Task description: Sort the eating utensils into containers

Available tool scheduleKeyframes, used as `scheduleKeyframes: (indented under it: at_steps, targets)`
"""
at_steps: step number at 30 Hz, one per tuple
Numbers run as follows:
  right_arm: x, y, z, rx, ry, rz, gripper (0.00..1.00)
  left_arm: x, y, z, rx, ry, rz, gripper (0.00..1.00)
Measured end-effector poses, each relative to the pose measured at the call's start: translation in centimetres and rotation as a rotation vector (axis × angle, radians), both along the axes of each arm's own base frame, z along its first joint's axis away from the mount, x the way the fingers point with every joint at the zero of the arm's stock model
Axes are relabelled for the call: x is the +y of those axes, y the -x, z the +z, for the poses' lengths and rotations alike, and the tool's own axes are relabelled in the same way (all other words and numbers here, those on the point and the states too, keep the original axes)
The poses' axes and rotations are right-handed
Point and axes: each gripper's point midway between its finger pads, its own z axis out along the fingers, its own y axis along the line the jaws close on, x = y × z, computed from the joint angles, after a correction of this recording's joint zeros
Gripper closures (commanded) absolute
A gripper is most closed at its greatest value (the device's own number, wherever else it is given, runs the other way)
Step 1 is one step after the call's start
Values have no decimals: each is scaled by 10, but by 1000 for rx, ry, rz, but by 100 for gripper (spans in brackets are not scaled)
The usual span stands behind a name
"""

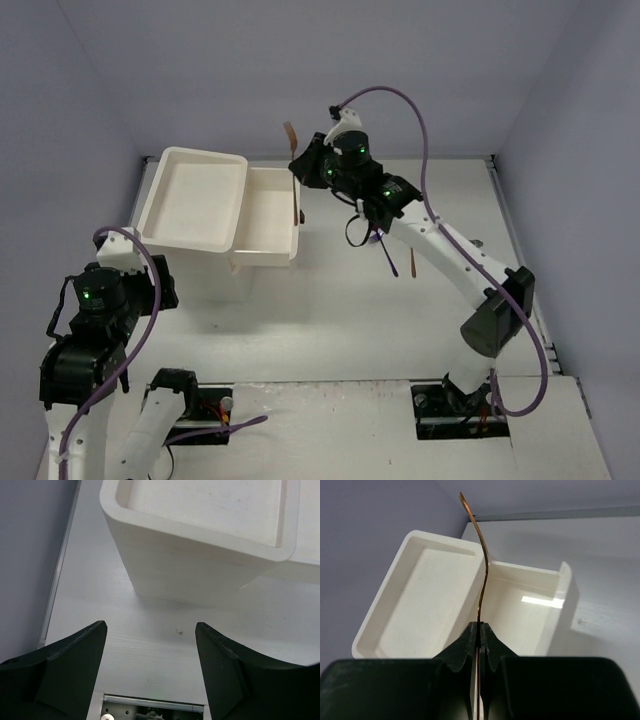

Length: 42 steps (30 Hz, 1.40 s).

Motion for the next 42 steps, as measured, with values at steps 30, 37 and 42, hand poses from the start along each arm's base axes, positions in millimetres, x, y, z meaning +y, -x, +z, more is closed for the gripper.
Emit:
scheduleKeyframes:
  at_steps: [30,37,42]
  targets:
    - [-86,10,-46,12,181,-179,46,-1,-7,-7,46,-5,-4,31]
    - [-216,6,-124,129,430,-400,46,-2,-7,-7,46,-5,-9,31]
    - [-238,21,-192,269,582,-335,46,-2,-7,-7,47,-5,-10,31]
